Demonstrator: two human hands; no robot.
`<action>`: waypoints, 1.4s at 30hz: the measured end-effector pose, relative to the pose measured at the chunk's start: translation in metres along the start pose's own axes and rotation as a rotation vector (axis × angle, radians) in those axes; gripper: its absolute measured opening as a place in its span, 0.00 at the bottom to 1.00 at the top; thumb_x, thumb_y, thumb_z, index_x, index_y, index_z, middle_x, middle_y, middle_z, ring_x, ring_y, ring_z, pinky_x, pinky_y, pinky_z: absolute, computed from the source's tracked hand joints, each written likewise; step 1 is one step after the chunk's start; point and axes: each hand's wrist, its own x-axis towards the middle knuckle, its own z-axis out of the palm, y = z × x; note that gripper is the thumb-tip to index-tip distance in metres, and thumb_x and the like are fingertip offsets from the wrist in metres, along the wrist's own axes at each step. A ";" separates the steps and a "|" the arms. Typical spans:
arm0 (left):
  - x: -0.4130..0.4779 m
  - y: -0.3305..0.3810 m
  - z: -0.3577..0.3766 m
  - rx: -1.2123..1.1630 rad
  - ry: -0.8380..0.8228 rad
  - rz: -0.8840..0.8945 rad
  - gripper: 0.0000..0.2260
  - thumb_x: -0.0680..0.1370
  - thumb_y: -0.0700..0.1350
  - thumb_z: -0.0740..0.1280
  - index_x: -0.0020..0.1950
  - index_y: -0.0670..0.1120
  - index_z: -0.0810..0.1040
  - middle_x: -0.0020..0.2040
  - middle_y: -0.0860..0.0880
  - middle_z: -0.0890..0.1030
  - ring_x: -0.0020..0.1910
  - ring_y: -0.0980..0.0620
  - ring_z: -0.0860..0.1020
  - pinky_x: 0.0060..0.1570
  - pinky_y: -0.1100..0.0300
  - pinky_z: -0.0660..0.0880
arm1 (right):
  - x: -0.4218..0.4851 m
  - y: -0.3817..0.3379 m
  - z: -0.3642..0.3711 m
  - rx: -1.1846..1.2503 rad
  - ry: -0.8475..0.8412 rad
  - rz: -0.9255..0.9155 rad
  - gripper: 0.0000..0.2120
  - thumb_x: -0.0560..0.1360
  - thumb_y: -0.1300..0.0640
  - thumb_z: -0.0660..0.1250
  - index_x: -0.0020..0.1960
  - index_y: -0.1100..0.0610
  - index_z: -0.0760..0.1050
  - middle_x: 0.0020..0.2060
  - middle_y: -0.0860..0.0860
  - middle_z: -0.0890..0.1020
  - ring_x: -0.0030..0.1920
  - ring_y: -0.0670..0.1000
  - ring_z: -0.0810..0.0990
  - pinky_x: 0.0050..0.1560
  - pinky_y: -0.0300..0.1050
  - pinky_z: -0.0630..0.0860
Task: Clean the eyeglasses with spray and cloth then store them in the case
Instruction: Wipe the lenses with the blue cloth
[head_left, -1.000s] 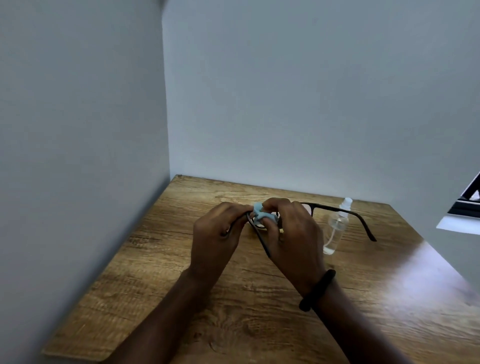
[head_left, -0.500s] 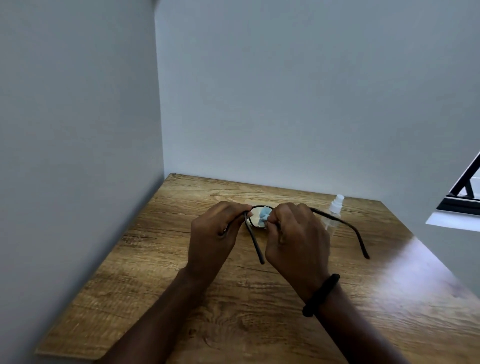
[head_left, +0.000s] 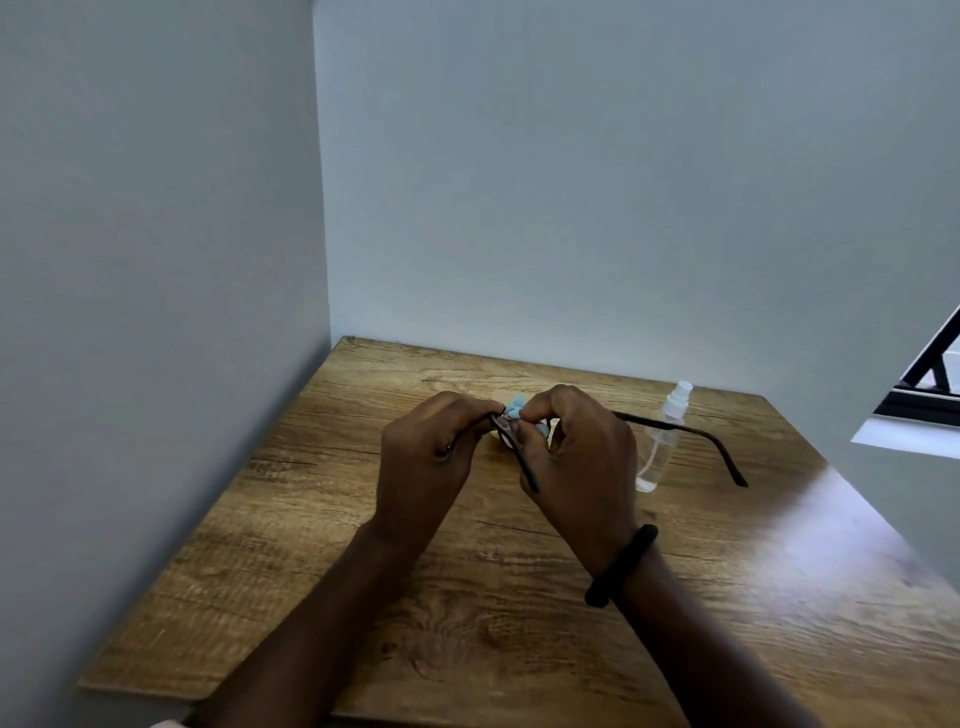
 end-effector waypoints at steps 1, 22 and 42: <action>0.000 0.000 -0.001 0.004 -0.002 0.005 0.06 0.77 0.36 0.74 0.54 0.39 0.87 0.48 0.47 0.87 0.47 0.54 0.85 0.45 0.56 0.82 | -0.001 0.000 0.000 0.028 -0.006 0.014 0.06 0.70 0.60 0.77 0.43 0.55 0.80 0.39 0.46 0.84 0.33 0.40 0.74 0.33 0.31 0.65; -0.001 0.008 0.000 0.027 0.016 0.071 0.05 0.77 0.36 0.75 0.52 0.38 0.87 0.47 0.46 0.87 0.46 0.55 0.84 0.47 0.63 0.80 | 0.004 -0.005 -0.015 -0.041 -0.060 0.021 0.07 0.70 0.59 0.77 0.43 0.53 0.79 0.39 0.44 0.83 0.35 0.41 0.76 0.34 0.30 0.65; 0.000 0.006 0.000 0.023 0.027 0.062 0.05 0.76 0.36 0.74 0.52 0.39 0.87 0.47 0.46 0.87 0.47 0.55 0.84 0.48 0.63 0.80 | 0.005 -0.002 -0.018 0.026 -0.137 0.018 0.06 0.70 0.58 0.77 0.43 0.53 0.81 0.36 0.43 0.83 0.30 0.35 0.70 0.33 0.26 0.61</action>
